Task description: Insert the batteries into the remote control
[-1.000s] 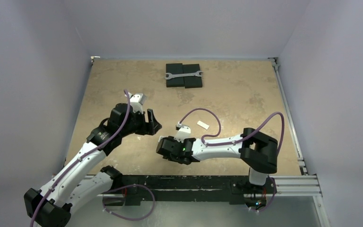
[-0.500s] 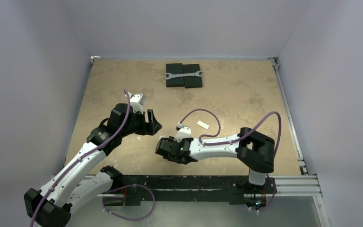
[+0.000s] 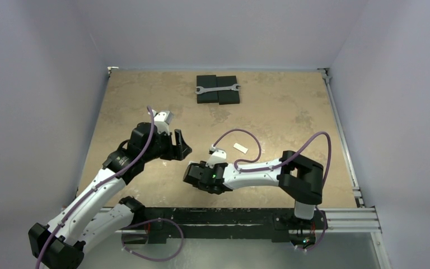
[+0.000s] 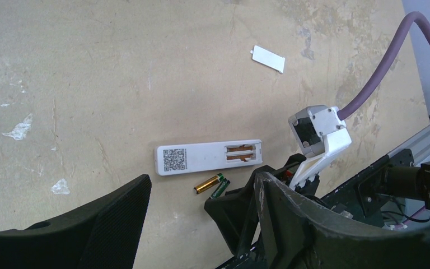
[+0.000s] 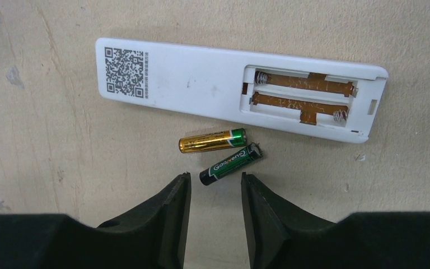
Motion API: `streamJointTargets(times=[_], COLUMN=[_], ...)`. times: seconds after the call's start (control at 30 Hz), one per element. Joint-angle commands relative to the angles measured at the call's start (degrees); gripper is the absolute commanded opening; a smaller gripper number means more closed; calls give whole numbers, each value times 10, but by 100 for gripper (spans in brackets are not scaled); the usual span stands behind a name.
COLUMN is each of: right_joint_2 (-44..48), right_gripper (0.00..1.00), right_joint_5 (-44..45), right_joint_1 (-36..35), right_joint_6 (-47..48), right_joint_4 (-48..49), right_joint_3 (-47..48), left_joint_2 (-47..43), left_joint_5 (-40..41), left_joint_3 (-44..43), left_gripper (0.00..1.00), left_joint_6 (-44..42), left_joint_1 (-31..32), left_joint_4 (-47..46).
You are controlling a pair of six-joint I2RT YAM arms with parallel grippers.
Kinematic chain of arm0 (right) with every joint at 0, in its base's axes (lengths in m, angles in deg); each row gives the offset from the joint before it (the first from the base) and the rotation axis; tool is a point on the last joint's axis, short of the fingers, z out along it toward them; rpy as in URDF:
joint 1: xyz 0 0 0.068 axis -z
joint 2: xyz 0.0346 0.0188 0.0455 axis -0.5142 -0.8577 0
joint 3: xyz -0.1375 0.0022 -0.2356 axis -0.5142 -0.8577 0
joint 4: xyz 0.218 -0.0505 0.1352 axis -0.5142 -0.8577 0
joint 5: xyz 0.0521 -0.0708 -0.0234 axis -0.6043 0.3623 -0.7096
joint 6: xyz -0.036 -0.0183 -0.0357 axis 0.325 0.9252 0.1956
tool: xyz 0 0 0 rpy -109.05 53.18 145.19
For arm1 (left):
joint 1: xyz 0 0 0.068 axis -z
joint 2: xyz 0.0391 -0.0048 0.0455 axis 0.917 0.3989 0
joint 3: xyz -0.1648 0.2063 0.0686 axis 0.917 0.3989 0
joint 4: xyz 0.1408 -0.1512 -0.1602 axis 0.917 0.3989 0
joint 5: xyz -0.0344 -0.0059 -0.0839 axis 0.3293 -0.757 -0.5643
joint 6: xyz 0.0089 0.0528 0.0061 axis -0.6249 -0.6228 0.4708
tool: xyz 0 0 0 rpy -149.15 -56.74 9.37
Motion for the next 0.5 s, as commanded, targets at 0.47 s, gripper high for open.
streamJointTargets(times=[0.47], right_joint_2=[-31], right_gripper=[45], right_joint_5=[35], right_joint_1=[14], right_joint_6=[-18], right_joint_4=[-49], right_joint_3=[36], left_joint_2=[5], left_joint_5=[-9], left_joint_3=[1], left_gripper=[68], left_joint_6=[-13], left_joint_1=[0], left_joint_4=[-19])
